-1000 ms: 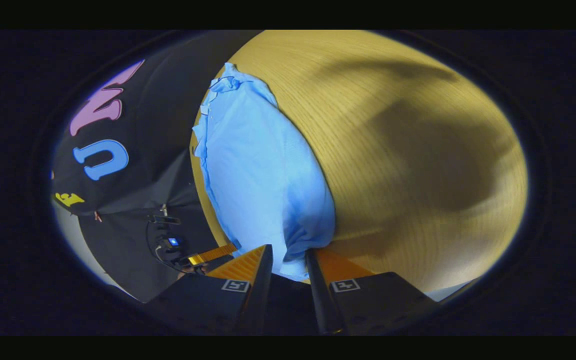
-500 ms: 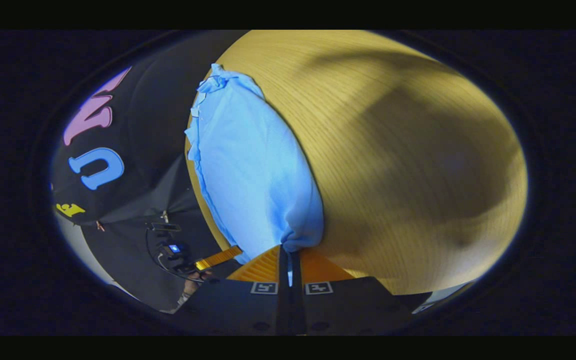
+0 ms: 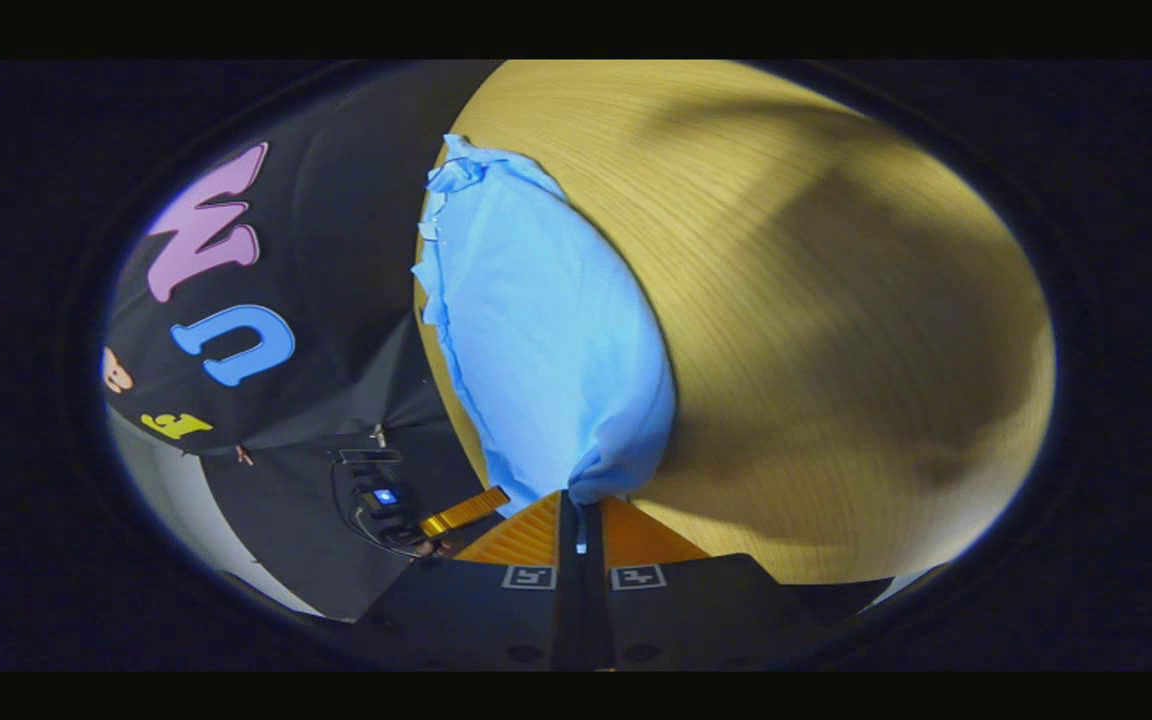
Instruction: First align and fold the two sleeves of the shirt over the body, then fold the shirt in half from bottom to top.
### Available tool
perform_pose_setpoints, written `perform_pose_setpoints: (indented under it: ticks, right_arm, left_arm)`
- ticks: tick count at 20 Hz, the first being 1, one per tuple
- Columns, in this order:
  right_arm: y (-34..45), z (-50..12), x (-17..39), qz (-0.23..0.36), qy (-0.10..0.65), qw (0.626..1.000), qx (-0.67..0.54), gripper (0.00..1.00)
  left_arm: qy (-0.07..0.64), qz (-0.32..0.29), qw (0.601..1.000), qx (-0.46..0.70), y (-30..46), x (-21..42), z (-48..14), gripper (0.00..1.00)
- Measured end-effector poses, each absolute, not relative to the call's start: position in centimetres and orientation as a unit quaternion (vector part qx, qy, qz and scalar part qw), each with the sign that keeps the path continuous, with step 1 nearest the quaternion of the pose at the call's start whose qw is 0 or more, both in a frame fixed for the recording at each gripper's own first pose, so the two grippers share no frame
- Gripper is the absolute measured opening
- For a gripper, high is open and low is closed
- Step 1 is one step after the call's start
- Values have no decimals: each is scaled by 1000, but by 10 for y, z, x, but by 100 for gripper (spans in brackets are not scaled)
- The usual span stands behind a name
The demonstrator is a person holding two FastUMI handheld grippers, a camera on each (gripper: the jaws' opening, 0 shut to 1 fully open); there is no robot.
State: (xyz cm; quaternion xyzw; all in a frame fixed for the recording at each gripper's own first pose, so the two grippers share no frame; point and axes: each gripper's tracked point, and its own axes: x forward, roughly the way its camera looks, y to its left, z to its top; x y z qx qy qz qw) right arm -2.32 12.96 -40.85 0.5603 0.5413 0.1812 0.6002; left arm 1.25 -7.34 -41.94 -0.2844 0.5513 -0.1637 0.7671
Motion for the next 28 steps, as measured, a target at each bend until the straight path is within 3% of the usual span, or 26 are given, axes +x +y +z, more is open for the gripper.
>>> perform_pose_setpoints:
  ticks: [1,4,6,7,8,15,16,17,18,20,21,24,25,28]
  right_arm:
    - [130,-402,-19,192,534,609,553,0]
    - [130,-374,4,222,502,633,546,0]
    - [126,-352,23,238,476,647,546,10]
    - [122,-342,35,245,461,656,544,10]
    - [119,-331,46,254,447,665,542,5]
    - [105,-272,139,314,382,718,490,5]
    - [106,-266,156,319,375,720,490,0]
    - [105,-260,172,325,368,721,489,5]
    - [106,-256,190,327,361,726,486,0]
    - [104,-250,230,334,350,739,469,11]
    - [100,-252,251,333,347,748,458,5]
    - [91,-264,325,317,339,775,429,5]
    - [88,-268,346,311,335,783,422,11]
    - [79,-280,408,292,325,804,403,0]
  left_arm:
    - [543,-171,772,-281,-74,18,-411,6]
    - [513,-192,796,-257,-74,41,-383,6]
    - [490,-201,811,-249,-70,60,-365,6]
    - [477,-203,819,-246,-67,72,-354,6]
    - [464,-202,828,-243,-64,86,-344,6]
    - [375,-199,874,-237,-48,185,-278,6]
    - [372,-198,877,-230,-48,199,-280,6]
    - [366,-196,881,-224,-48,214,-278,6]
    - [361,-194,884,-224,-50,230,-276,6]
    - [346,-187,893,-219,-50,267,-270,6]
    - [338,-180,898,-216,-47,288,-267,6]
    - [321,-150,910,-215,-41,358,-265,6]
    - [317,-138,913,-218,-38,381,-265,6]
    - [314,-102,915,-231,-26,438,-278,6]
